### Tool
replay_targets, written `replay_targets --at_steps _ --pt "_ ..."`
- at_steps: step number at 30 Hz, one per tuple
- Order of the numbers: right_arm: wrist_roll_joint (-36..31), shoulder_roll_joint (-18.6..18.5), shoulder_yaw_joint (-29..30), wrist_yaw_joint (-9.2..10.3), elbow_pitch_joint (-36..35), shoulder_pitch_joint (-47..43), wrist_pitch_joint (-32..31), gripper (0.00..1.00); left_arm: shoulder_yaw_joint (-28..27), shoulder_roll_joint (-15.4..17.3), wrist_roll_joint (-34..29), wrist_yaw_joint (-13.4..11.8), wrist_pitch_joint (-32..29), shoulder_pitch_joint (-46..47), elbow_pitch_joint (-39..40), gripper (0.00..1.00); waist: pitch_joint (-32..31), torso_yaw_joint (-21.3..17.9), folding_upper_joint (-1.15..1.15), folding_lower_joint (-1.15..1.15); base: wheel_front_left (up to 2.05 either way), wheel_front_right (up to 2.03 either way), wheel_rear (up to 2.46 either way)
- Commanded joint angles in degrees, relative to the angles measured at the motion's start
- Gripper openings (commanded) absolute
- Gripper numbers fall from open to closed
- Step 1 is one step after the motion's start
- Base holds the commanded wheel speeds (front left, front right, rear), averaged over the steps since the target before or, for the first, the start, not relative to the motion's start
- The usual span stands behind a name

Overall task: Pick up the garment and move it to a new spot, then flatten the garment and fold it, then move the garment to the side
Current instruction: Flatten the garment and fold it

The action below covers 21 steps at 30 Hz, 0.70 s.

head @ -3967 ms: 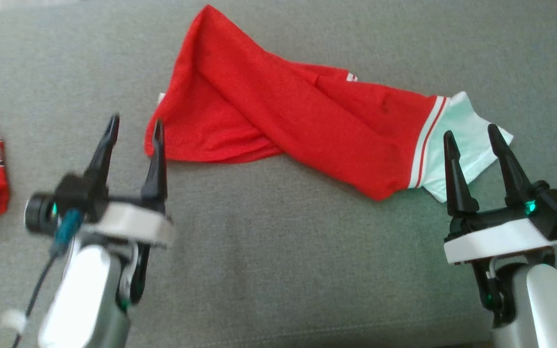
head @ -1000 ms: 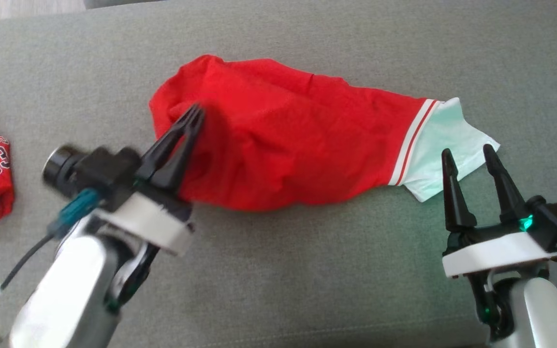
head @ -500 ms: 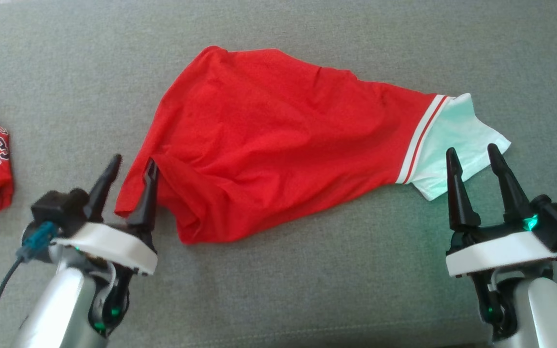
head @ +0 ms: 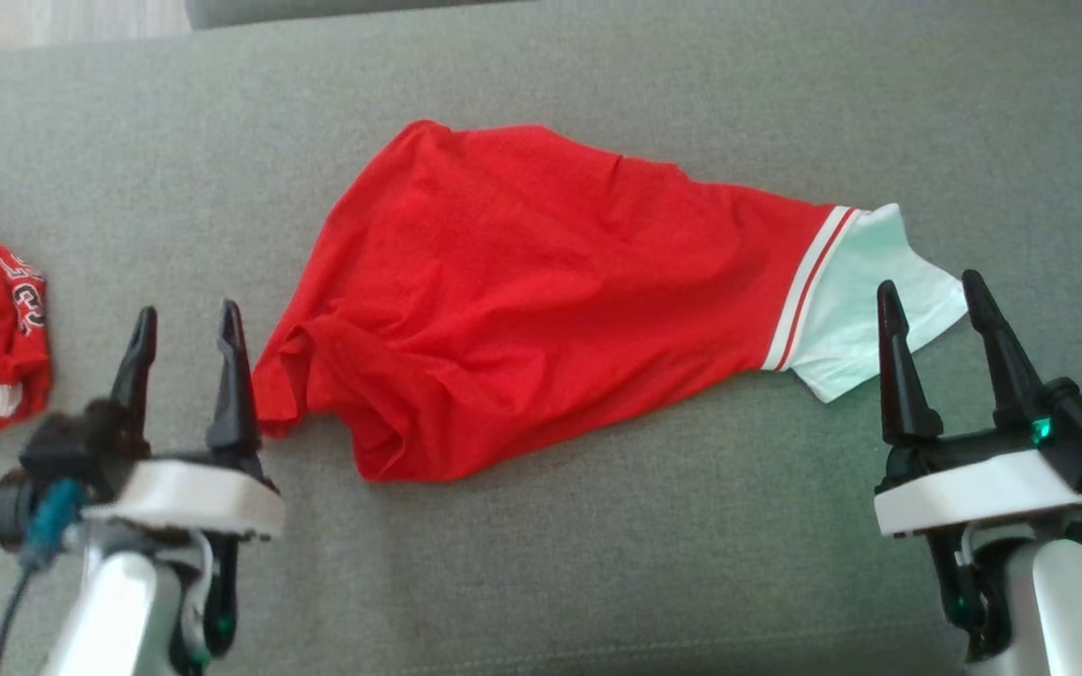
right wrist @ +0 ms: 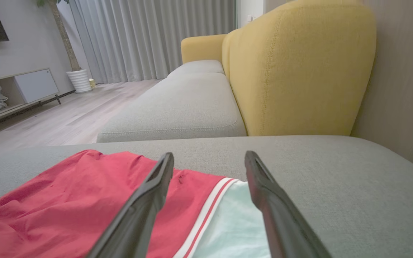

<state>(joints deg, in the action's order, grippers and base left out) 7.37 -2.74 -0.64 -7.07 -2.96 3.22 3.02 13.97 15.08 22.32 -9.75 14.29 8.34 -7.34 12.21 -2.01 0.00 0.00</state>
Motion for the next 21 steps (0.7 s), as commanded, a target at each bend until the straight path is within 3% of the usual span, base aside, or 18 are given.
replay_targets --at_steps 1,8,21 --pt "-0.80 -0.31 -1.06 -0.42 -2.28 0.27 0.13 1.00 -2.24 0.93 -1.95 -1.15 0.67 -0.22 4.13 1.00 -1.04 0.04 0.00 0.00 0.00 0.00 0.00" --pt "-1.84 -0.37 -1.13 -0.42 -2.99 -2.46 -0.42 1.00 -0.15 -0.10 -5.99 -2.96 0.70 -6.00 10.35 1.00 -3.92 0.52 0.00 0.00 0.00 0.00 0.00" --pt "-1.68 -0.28 -1.70 -0.42 -4.62 -5.94 -2.13 1.00 2.29 -0.46 -6.32 -2.72 0.70 -10.38 9.92 1.00 -6.12 0.43 0.00 0.00 0.00 0.00 0.00"
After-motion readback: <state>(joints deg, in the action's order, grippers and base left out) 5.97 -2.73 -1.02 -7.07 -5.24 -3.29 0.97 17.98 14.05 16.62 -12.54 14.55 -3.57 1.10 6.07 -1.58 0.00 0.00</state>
